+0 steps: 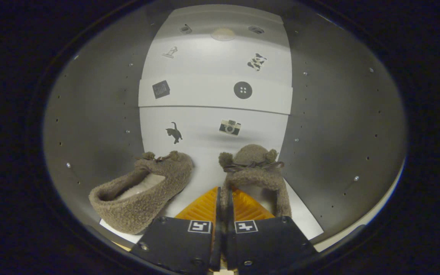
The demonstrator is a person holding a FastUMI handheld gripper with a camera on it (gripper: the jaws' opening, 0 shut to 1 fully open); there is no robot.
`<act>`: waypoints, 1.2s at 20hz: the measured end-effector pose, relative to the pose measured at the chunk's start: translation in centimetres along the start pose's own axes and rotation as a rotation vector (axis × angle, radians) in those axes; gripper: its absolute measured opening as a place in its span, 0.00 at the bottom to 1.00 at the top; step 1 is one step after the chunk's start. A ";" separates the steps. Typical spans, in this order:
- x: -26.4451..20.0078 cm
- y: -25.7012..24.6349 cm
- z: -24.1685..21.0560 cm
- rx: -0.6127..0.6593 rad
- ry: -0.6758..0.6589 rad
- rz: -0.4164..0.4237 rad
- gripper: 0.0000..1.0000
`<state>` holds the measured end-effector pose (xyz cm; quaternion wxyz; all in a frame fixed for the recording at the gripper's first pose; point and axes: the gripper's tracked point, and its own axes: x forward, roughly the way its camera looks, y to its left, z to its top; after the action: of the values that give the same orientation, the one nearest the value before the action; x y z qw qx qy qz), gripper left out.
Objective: Open the shoe cabinet door, grab the shoes and put them into the shoe cabinet, then close the shoe cabinet door.
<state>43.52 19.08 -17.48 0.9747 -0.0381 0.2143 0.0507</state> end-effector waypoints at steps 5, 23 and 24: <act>-1.6 -0.1 1.6 -0.090 -0.048 -0.024 0.32; -29.1 -2.8 6.9 -0.173 -0.361 -0.103 1.00; -31.9 -4.1 7.1 -0.185 -0.395 -0.135 1.00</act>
<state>18.08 13.09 2.59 0.9913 -0.1307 0.0105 0.0113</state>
